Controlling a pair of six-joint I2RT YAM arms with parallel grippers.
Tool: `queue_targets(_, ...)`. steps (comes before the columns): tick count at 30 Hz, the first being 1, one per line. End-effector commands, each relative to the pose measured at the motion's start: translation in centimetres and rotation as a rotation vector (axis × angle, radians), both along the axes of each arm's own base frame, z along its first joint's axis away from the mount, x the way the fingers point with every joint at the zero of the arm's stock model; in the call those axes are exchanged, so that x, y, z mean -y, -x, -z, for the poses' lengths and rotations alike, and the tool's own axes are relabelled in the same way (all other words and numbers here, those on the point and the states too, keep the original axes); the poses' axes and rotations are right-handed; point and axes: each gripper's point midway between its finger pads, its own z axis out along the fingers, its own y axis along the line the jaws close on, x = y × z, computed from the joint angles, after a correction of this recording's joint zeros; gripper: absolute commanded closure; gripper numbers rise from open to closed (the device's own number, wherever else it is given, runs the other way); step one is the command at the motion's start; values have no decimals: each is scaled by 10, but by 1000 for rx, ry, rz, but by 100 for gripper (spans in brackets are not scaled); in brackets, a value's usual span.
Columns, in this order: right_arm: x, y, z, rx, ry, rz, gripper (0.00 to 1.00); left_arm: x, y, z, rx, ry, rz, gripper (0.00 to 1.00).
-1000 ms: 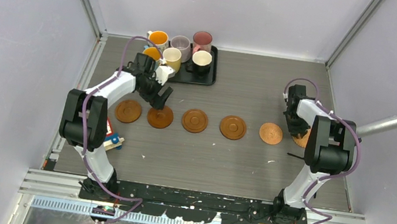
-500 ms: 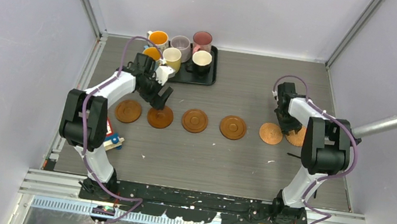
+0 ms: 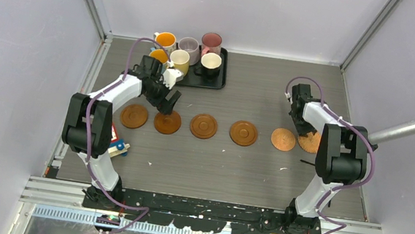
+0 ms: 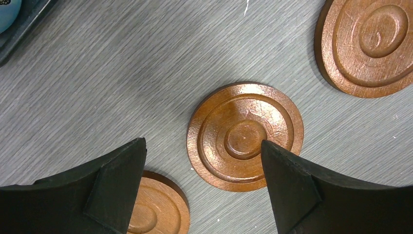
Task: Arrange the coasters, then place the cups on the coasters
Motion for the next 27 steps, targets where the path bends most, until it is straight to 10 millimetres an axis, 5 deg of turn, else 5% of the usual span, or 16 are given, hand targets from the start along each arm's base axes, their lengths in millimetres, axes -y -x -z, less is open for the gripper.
queue_targets(1, 2, -22, -13, 67, 5, -8, 68, 3, -11, -19, 78, 31, 17, 11)
queue_targets(15, 4, -3, 20, -60, -4, -11, 73, 0, -8, -21, 78, 22, 13, 11)
queue_targets(27, 20, 15, 23, -111, 45, -7, 74, 0, -9, -21, 81, 21, 14, 11)
